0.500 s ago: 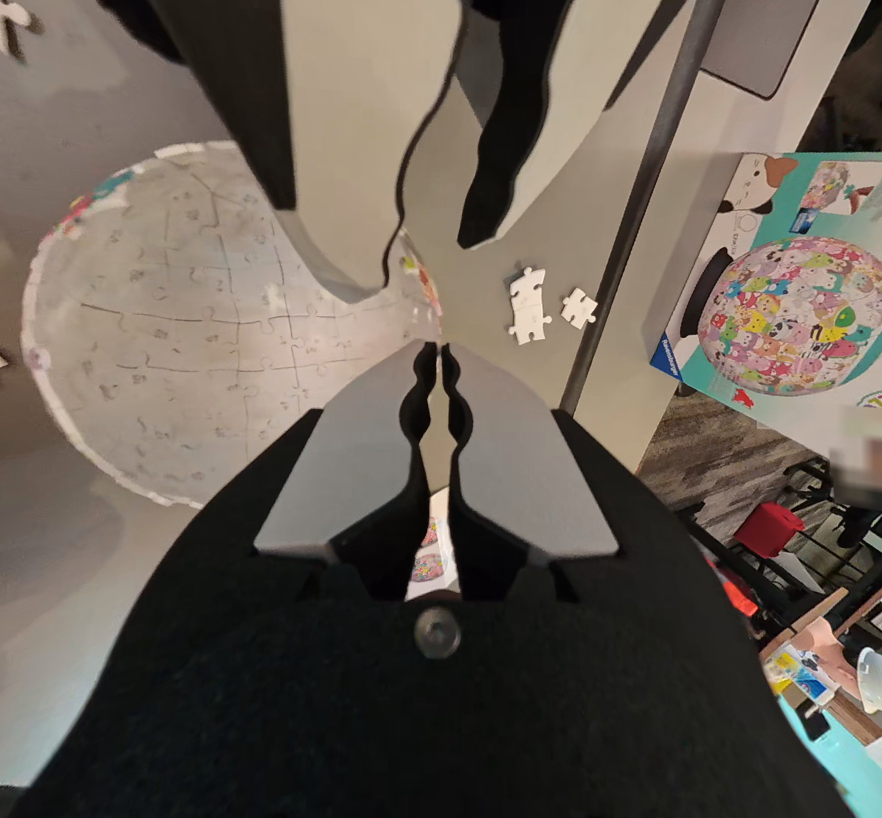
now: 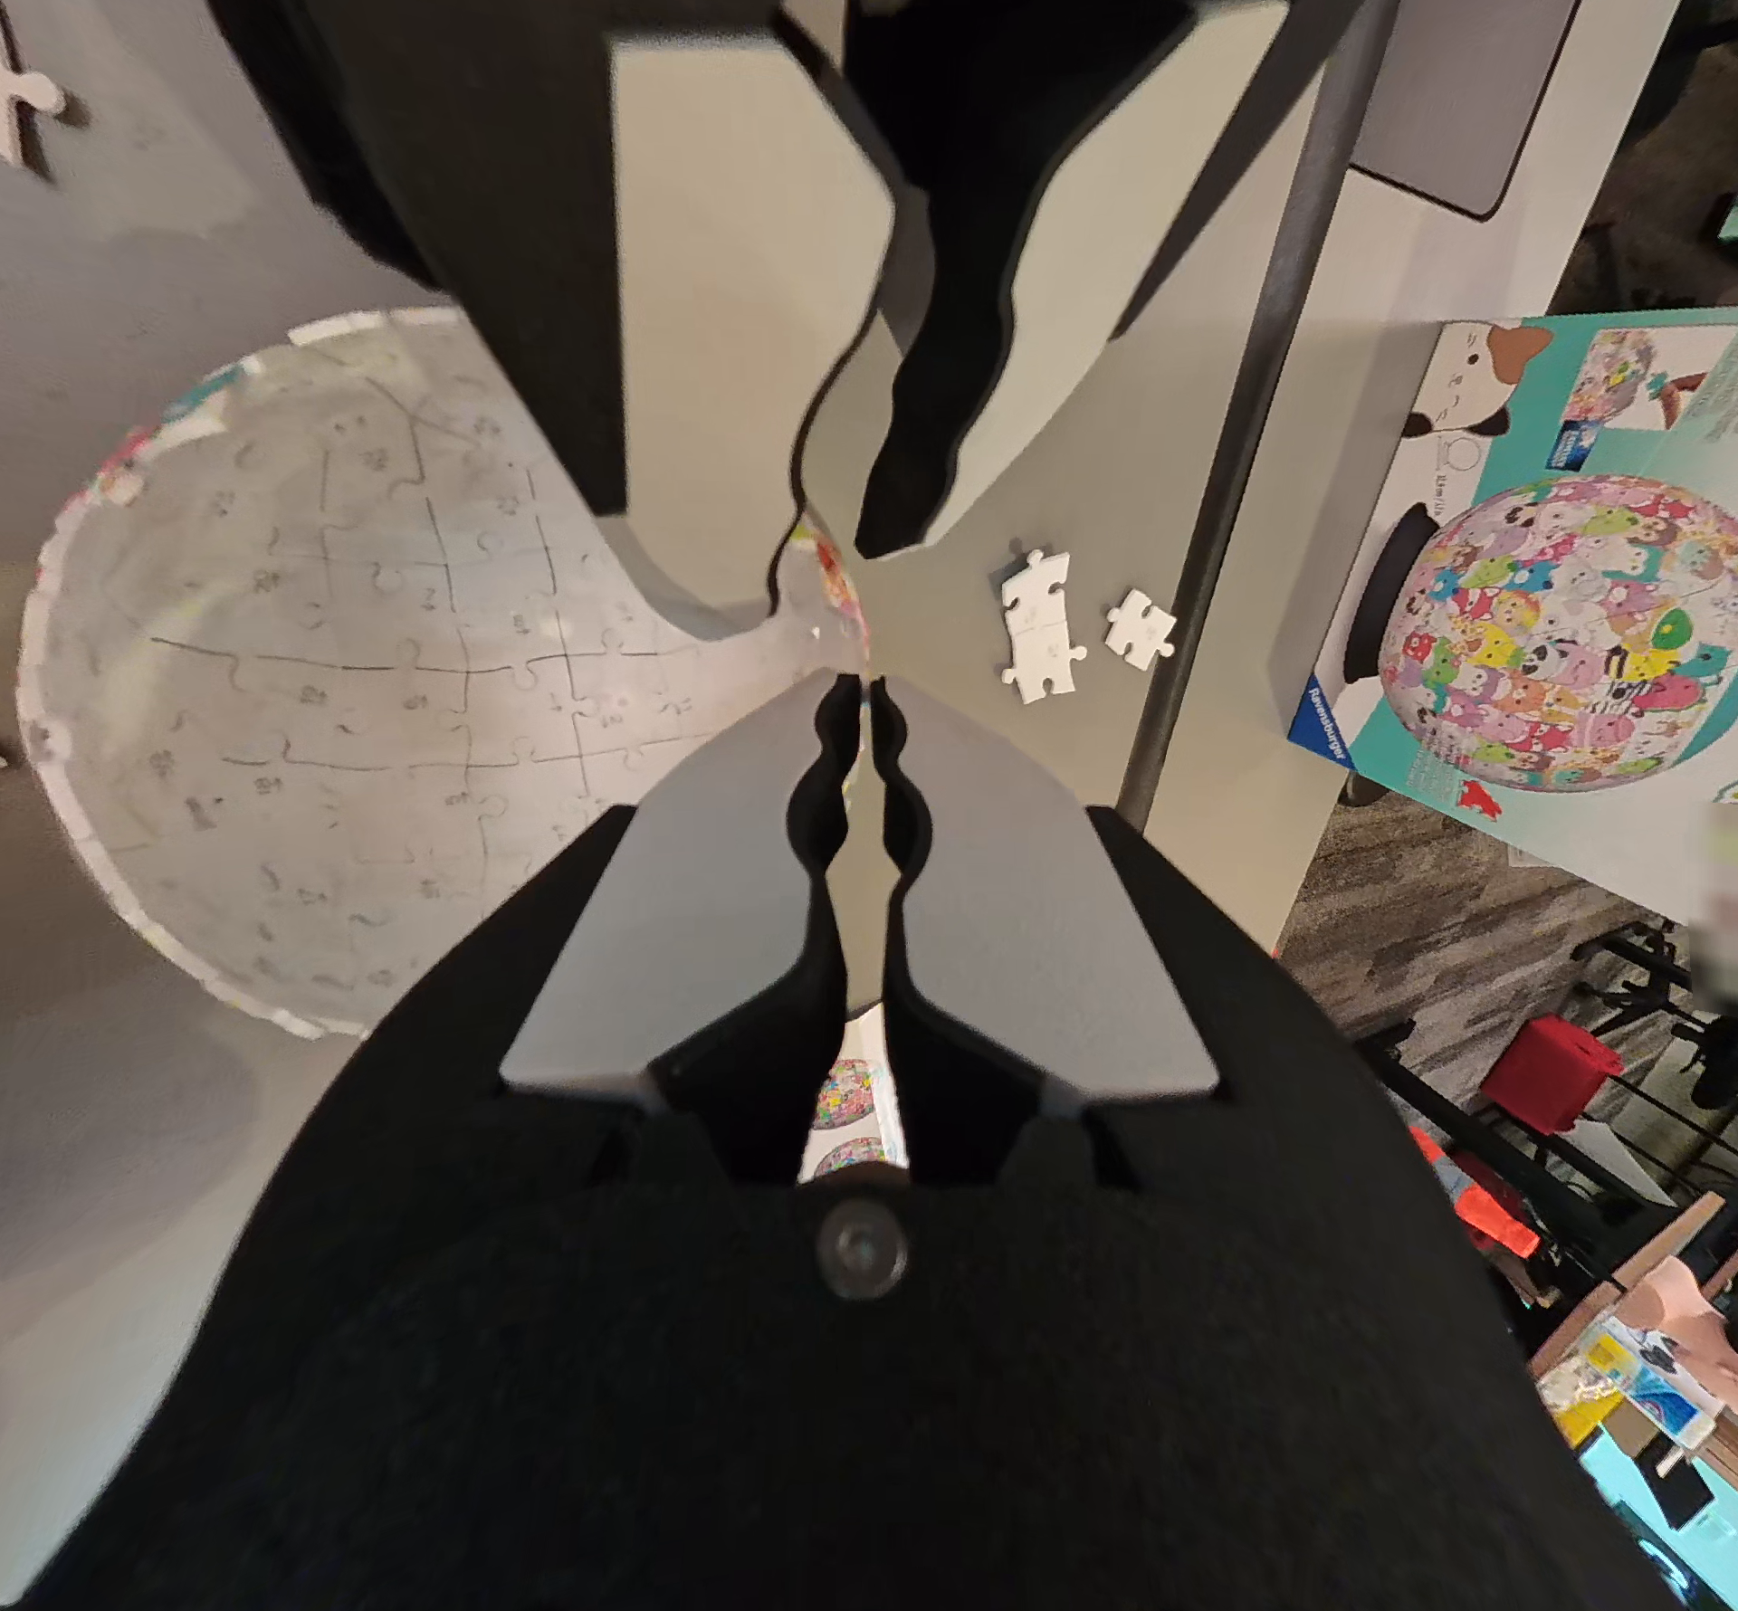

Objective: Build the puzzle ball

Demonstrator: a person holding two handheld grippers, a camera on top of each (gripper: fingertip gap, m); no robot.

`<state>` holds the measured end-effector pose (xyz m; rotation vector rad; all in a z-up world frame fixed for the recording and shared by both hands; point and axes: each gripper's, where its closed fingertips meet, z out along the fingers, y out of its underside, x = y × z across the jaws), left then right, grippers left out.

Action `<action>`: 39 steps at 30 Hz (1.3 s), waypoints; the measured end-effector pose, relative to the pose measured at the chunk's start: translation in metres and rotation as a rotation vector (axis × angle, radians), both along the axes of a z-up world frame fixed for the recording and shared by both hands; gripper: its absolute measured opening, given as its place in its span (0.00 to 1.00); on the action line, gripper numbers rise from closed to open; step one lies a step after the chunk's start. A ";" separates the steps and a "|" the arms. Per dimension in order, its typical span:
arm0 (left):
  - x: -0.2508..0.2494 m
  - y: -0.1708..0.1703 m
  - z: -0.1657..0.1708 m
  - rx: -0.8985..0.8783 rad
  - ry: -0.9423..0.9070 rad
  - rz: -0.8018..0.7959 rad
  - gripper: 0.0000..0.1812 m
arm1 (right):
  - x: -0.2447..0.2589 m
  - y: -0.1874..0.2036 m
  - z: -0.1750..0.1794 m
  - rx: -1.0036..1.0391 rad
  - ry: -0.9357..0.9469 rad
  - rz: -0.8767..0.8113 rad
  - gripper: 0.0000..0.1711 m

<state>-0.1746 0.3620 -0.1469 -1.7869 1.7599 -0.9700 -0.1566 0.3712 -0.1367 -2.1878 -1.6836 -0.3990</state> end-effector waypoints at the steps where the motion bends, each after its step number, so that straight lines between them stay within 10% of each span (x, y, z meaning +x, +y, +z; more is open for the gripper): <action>1: 0.001 0.000 0.000 0.001 0.003 -0.001 0.18 | 0.000 0.000 0.000 0.003 0.004 0.000 0.01; 39: 0.009 0.004 0.009 0.030 0.064 0.053 0.13 | 0.003 0.006 0.002 0.062 0.084 0.012 0.01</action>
